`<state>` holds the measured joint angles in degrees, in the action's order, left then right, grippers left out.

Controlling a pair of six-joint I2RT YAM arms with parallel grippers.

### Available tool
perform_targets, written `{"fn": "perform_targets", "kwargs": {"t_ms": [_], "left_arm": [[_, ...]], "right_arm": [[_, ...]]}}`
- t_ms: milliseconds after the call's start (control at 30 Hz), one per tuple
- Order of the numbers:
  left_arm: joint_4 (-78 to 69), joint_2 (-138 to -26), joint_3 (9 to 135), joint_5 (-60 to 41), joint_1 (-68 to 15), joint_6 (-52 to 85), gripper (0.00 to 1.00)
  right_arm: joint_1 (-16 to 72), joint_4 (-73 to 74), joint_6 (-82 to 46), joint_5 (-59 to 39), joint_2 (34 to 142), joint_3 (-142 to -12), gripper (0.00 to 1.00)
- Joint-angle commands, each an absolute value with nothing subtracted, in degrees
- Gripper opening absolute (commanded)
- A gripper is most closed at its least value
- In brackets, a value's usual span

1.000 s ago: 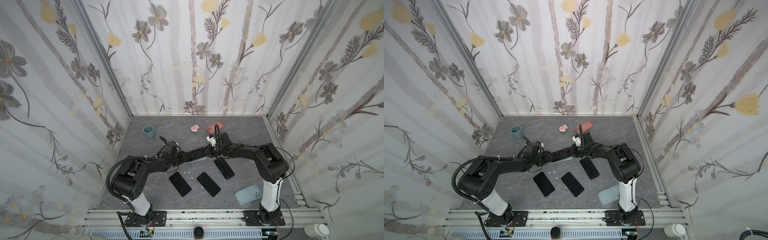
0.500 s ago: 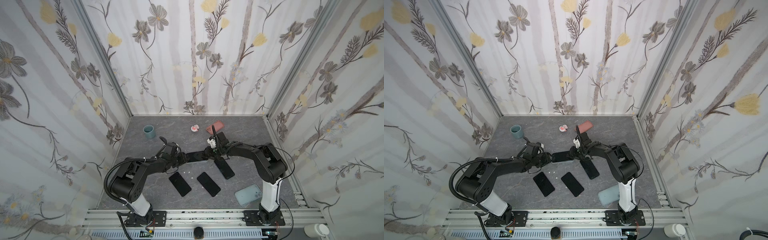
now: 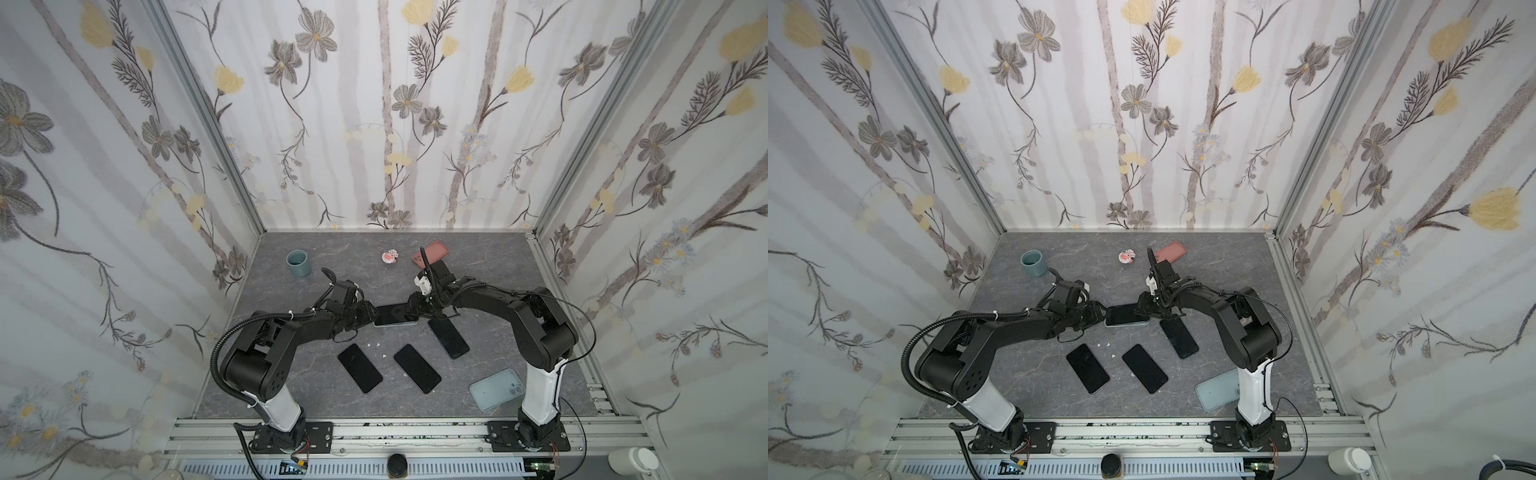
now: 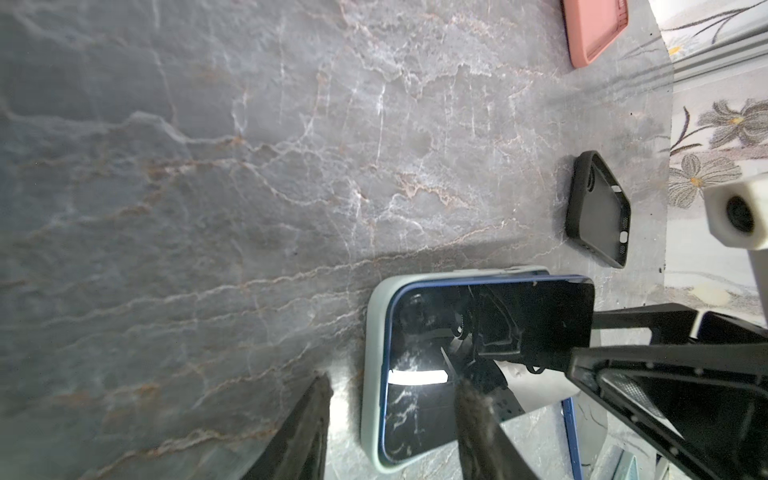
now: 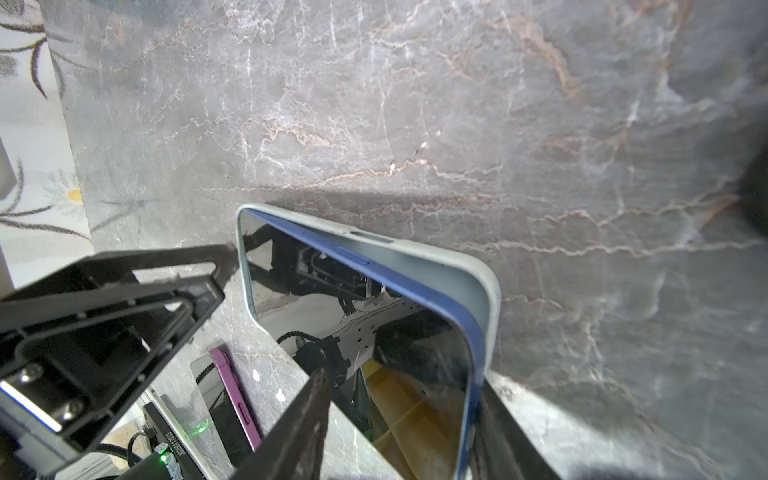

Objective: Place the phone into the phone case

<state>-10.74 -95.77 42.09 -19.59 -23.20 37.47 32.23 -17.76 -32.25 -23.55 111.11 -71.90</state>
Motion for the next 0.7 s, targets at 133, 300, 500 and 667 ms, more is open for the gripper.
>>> {"fn": "perform_targets", "kwargs": {"t_ms": [133, 300, 500, 667], "left_arm": [[-6.5, -94.9, 44.9, -17.9, -23.2, 34.0, 0.48], [-4.7, -95.1, 46.7, -17.2, -22.9, 32.1, 0.48], [-4.9, -94.8, 47.2, -18.2, -22.6, 31.6, 0.48], [-5.1, -96.0, 47.2, -19.8, -22.6, 31.5, 0.48]], "right_arm": [[32.4, -23.6, -29.1, -20.7, 108.3, -74.0, 0.56], [32.4, -25.8, -28.2, -18.6, 106.2, -74.1, 0.59], [32.1, -26.2, -28.2, -17.6, 104.9, -74.1, 0.57], [31.7, -25.6, -28.3, -17.7, 104.8, -72.4, 0.49]]}}
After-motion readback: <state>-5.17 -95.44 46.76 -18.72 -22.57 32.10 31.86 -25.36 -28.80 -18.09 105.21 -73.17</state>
